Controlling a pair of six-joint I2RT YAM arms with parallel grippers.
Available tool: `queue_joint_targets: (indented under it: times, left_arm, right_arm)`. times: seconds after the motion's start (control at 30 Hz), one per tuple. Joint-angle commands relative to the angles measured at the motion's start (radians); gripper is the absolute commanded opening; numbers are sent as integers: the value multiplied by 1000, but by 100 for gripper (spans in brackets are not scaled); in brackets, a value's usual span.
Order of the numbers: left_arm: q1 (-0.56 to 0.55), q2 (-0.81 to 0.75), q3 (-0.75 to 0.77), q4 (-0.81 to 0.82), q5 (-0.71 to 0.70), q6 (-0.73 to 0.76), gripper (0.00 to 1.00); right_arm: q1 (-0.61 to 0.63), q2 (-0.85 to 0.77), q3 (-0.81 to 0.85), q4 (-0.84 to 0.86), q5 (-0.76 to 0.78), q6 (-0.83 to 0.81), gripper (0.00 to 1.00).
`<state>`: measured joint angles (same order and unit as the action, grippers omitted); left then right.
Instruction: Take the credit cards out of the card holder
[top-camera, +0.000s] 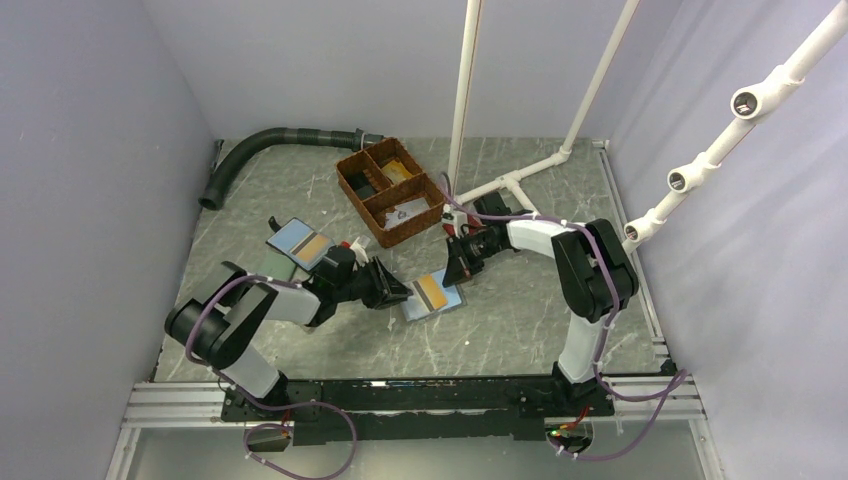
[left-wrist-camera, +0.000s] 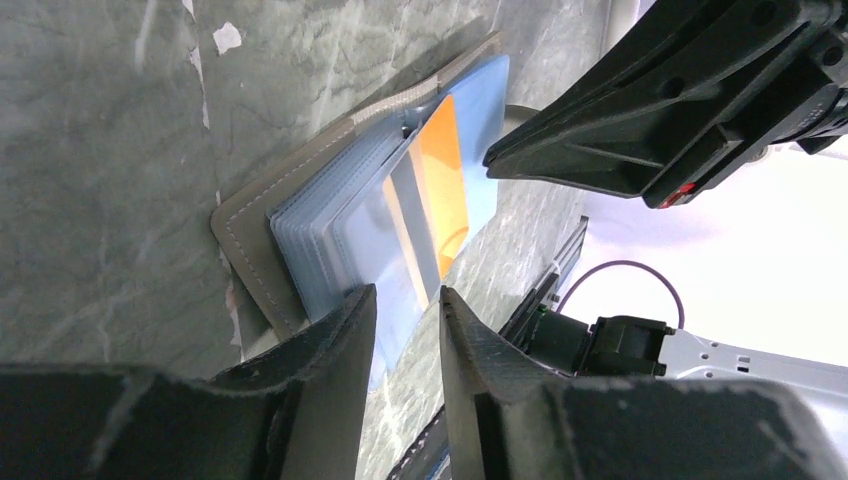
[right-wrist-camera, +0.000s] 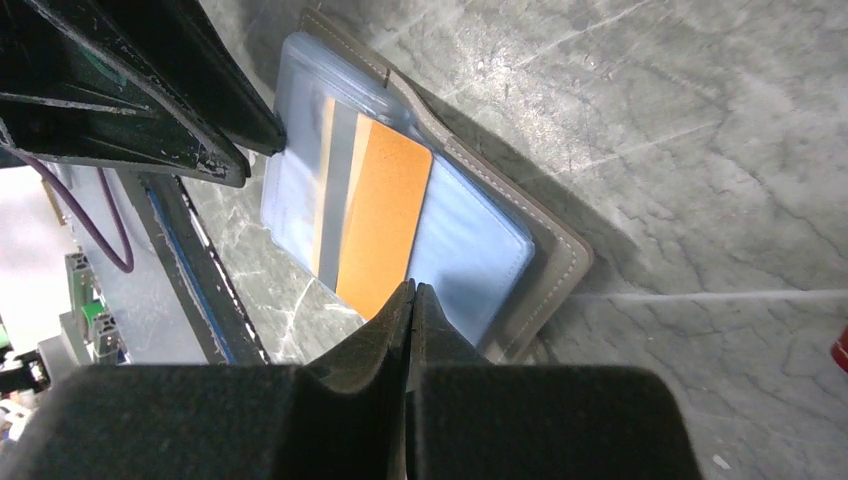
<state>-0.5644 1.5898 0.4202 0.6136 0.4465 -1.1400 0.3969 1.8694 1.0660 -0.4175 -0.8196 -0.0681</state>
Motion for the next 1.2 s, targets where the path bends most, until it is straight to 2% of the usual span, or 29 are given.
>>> queue_joint_targets:
  times: [0.0,0.27,0.4,0.5,0.57,0.87,1.1,1.17]
  left_arm:
    - [0,-44,-24,-98,-61,58,37]
    - [0,-106,-11,-89,-52,93,39]
    - [0,-117,0,-49,-35,98,37]
    - [-2,-124,17,-29,-19,100,36]
    - [-3,-119,27,-6,-9,97,35]
    - [-30,56,100,85,66,62,31]
    - [-32,113,112,-48,50,50,22]
    - [-31,99,104,-109,27,48,19]
  right_arm:
    - [-10,-63,-14,21,-10,-28,0]
    - [-3,-51,-14,58,-134,13,0]
    - [11,-29,2,64,-152,30,7]
    - [22,-13,8,66,-129,44,16]
    - [23,-3,12,64,-115,45,17]
    - [22,5,7,66,-71,53,24]
    - [22,1,1,69,-60,55,32]
    - [21,1,-1,70,-53,58,39]
